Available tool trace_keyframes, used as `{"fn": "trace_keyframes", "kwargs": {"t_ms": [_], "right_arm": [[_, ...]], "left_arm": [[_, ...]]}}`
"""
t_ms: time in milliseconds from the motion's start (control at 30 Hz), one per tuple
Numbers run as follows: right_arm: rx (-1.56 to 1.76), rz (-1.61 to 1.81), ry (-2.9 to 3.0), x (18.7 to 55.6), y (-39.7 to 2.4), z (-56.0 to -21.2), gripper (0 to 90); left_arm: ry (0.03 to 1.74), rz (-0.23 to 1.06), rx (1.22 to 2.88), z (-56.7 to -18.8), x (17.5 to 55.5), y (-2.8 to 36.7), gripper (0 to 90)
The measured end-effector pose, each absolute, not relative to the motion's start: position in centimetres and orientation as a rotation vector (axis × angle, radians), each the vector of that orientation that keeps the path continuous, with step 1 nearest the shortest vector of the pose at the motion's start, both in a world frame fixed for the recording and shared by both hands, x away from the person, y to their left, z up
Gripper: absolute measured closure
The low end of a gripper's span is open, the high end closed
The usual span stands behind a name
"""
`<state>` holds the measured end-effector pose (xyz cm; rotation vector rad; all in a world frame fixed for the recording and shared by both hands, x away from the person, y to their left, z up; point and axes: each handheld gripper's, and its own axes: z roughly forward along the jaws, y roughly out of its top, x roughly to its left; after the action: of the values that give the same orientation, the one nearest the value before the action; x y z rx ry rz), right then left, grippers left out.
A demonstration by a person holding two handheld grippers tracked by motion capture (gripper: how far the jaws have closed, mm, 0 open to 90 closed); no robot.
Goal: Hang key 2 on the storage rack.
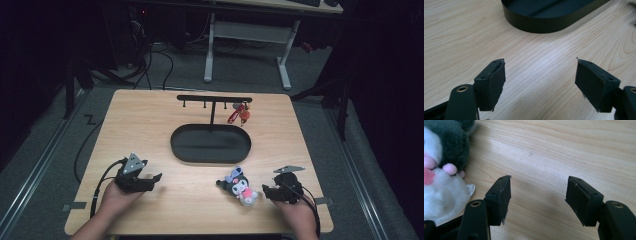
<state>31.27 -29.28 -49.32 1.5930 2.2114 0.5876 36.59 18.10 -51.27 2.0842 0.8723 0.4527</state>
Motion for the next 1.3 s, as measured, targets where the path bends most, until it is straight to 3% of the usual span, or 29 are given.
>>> {"fn": "trace_keyframes", "kwargs": {"t_ms": [367, 1300], "right_arm": [[1.528, 0.541, 2.273, 31.7, -27.9, -47.8, 34.7], [1.521, 0.392, 2.468, 32.7, -25.1, -43.9, 26.9]], "left_arm": [[0.835, 0.463, 2.095, -50.9, 35.7, 18.1, 29.7], [0.784, 0.525, 2.099, -51.0, 35.1, 17.8, 27.9]]}}
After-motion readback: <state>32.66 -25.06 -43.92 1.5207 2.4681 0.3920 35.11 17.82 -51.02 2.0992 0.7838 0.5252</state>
